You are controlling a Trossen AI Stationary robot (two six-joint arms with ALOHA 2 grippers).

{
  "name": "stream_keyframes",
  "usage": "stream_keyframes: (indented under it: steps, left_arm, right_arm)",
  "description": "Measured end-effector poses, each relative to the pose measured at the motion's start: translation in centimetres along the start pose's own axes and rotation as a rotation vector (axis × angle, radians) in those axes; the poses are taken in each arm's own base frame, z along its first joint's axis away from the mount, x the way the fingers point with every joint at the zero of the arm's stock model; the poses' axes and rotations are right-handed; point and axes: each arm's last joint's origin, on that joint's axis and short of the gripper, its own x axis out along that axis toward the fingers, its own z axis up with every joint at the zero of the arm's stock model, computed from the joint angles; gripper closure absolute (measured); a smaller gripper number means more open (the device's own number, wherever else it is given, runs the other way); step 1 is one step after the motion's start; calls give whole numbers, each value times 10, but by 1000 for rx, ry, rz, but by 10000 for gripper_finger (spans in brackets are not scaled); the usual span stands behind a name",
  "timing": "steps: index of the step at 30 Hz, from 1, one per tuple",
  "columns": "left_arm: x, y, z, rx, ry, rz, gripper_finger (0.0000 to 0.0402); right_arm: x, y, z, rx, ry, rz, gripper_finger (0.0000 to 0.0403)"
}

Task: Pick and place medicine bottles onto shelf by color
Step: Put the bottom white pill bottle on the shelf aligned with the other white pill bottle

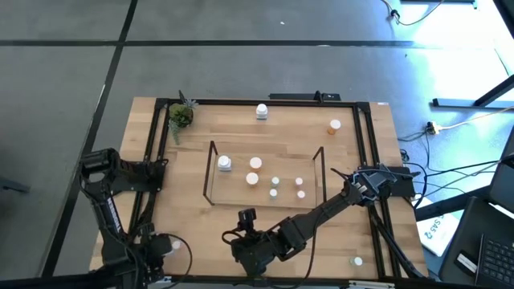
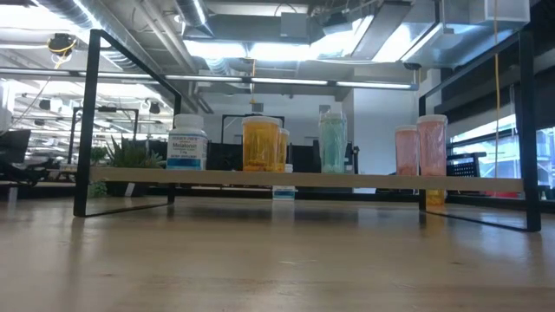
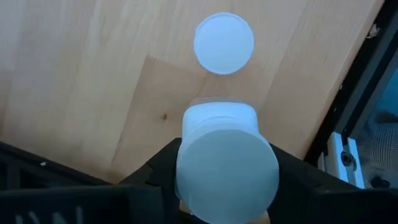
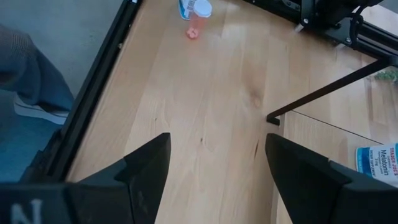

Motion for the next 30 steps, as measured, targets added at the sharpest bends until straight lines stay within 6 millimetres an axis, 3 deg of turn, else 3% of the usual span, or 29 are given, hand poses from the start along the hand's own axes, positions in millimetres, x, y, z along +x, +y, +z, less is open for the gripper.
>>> stream_keyframes:
  steps: [6,16,21,30]
  left_arm:
    - [-16,-7,3,-2,-10,-14,247]
    - [-82,-14,30,40,-121,24,247]
    - [-107,-11,59,135,-170,79,247]
    - [-128,-7,130,424,-249,124,247]
  right_arm:
    - [0,0,-2,-10,20,-2,139]
    - [-1,-1,-5,-25,52,-14,139]
    - [-5,-3,-4,-22,54,-20,139]
    - [-35,-15,-2,50,69,-50,139]
